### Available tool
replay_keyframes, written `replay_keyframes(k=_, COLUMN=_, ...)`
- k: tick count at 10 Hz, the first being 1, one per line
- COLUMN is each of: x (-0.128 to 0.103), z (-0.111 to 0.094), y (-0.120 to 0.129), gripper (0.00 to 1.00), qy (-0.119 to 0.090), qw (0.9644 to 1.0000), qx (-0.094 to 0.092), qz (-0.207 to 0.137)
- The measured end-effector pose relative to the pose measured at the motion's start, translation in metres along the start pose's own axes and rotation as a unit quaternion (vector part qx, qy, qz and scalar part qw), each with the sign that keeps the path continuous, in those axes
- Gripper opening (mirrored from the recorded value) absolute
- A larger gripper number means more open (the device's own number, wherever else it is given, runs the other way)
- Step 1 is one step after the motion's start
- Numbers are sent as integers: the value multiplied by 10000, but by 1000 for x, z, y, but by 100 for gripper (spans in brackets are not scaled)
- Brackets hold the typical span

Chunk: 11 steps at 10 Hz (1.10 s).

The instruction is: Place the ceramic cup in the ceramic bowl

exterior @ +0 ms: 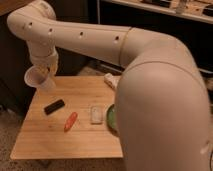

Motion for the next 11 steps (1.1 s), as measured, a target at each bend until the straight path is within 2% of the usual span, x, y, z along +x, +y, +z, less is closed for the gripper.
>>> replay_keyframes(k=3, x=4, z=-30, y=-36, gripper=0, qy=-213, qw=9990, qx=56, qz=385)
replay_keyframes(k=4, x=9, z=-37, y=-44, gripper=0, qy=-252, qw=9984, qx=22, qz=502)
replay_keyframes(k=6, x=12, z=-48, y=-70, gripper=0, qy=-357, qw=9967, qx=86, qz=729)
replay_keyframes(k=8, x=13, z=-63, y=-98, gripper=0, qy=-431, qw=9936, qx=133, qz=1037)
replay_keyframes(k=10, x=16, z=-79, y=-137, gripper=0, qy=-541, qw=9887, qx=297, qz=1363)
replay_keyframes(k=11, x=18, z=-84, y=-146, gripper=0, qy=-565, qw=9869, qx=318, qz=1476)
